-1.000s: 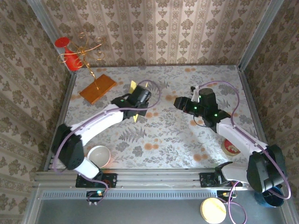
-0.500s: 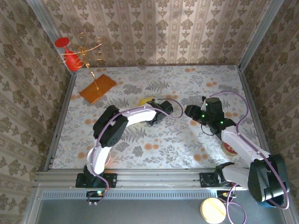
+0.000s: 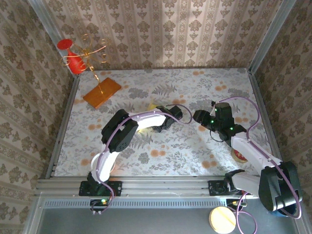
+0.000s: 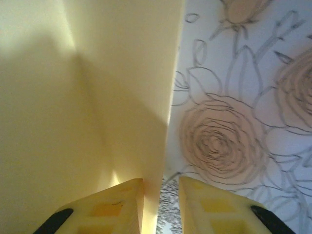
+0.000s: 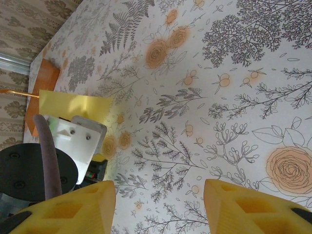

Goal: Fold a paper plane with a square sheet of paper (pick it up from the middle)

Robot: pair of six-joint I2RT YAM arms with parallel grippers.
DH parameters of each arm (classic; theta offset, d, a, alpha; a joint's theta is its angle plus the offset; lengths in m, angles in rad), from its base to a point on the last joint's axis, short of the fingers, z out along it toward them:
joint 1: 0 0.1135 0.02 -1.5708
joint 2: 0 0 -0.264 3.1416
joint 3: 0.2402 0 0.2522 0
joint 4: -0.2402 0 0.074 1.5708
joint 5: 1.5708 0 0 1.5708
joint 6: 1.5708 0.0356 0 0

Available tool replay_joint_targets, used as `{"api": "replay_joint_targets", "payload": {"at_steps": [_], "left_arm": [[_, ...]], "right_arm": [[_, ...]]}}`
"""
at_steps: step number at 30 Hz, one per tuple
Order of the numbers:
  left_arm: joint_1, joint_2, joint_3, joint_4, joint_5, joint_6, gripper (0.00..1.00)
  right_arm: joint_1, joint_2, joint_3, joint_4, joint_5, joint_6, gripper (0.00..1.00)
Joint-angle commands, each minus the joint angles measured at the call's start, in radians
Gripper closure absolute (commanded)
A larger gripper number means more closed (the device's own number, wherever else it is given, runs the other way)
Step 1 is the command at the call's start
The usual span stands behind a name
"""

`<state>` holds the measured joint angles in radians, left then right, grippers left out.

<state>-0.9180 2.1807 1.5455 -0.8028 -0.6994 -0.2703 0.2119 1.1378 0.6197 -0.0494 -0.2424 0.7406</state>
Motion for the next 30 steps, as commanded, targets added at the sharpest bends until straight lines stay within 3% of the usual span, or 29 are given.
{"api": "replay_joint_targets", "payload": {"at_steps": [1,6,12,16,23,30], "left_arm": [[-0.01,-0.022,0.019,-0.03,0.113,-0.077,0.72],[-0.023,-0.106,-0.007,0.01,0.322,-0.168,0.68],[-0.064,-0.233,-0.124,0.169,0.62,-0.299,0.63],[-0.051,-0.339,-0.226,0.258,0.696,-0.34,0.61],[0.139,-0.518,-0.448,0.421,0.814,-0.35,0.52],[0.309,-0.549,-0.536,0.477,0.871,-0.315,0.5]], "right_arm": [[-0.007,0.008,-0.014,0.028,-0.009,0.017,0.47],[-0.006,0.008,-0.01,0.021,0.006,0.022,0.46],[-0.007,0.014,-0.008,0.016,0.044,0.034,0.42],[-0.006,0.023,-0.009,0.023,0.048,0.034,0.4],[-0.005,0.036,-0.018,0.049,0.032,0.039,0.38],[-0.004,0.05,-0.023,0.066,0.01,0.056,0.38]]}}
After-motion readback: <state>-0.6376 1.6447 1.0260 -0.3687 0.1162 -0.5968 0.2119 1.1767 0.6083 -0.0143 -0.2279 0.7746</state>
